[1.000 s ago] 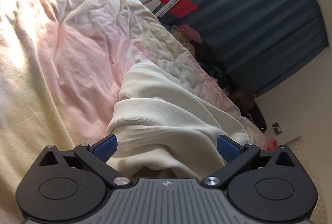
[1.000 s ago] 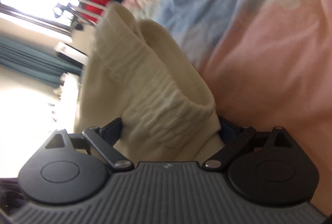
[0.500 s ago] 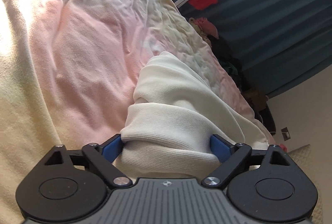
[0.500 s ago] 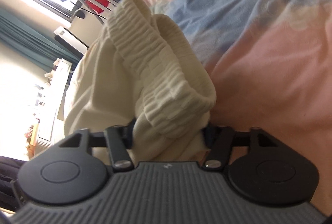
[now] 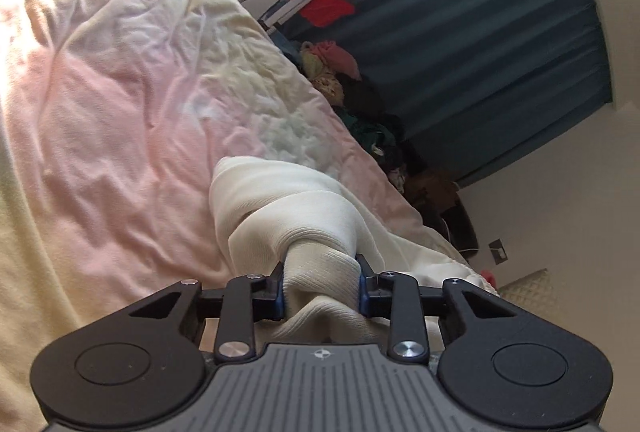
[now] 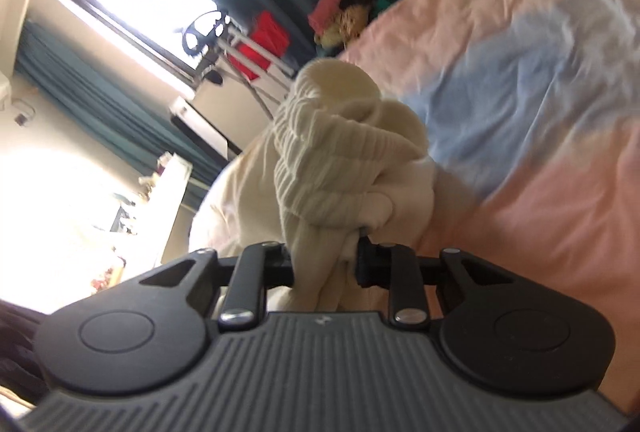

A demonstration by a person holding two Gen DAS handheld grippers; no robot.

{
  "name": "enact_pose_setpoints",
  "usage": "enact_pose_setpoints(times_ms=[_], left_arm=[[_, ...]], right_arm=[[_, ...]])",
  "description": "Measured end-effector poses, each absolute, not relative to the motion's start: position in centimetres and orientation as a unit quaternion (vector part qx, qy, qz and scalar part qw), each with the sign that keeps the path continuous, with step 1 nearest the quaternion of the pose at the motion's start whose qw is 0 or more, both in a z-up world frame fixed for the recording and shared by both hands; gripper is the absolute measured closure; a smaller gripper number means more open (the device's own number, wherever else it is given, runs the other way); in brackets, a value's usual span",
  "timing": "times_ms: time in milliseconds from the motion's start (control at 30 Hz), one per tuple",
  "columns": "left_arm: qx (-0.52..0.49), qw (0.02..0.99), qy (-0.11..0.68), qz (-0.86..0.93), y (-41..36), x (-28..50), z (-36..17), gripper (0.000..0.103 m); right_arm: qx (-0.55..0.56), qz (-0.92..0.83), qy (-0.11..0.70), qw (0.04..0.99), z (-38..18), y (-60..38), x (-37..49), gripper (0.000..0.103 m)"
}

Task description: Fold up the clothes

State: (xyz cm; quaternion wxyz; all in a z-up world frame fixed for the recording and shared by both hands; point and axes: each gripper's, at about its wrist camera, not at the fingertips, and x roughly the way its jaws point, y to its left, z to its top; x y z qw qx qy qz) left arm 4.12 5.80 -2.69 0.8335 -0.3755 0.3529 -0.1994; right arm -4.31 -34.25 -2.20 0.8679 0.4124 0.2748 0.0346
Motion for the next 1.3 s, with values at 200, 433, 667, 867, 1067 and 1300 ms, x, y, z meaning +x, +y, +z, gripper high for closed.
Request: enact_pose_setpoints(times_ms=[200, 433, 667, 867, 1067, 1300], left_arm=[[-0.331, 0.841, 0.351, -0.244, -5.3, 8.1, 2.5, 0.073], [-0.288, 0.836, 0.346, -0.315, -23.0, 16.6, 4.7, 0.073], [-0.275, 0.83, 0.359, -0.326, -35.1, 25.3, 0.4, 0.073], [-0.214, 0.826, 0.399, -0.337, -36.7, 27.4, -6.1, 0.072], [-0.158, 0.831, 0.406, -0.345, -33.5, 24.8, -10.4, 0.069], [-0.12, 0.837, 0.427, -0.321, -30.9, 21.7, -11.9, 0.061]], right_arm=[[0.433, -0.001, 0.242, 0.868, 1.5, -42.6, -4.3, 0.076], [0.444, -0.076, 0.186, 0.873, 4.3, -56.3, -1.3, 0.076], [0.434, -0.141, 0.155, 0.876, 1.0, -64.2, 3.4, 0.076], [0.441, -0.165, 0.189, 0.862, -7.4, -64.2, 3.7, 0.076], [0.485, -0.173, 0.218, 0.829, -13.1, -62.0, 0.2, 0.075], [0.545, -0.188, 0.258, 0.775, -16.9, -59.7, -2.5, 0.067]])
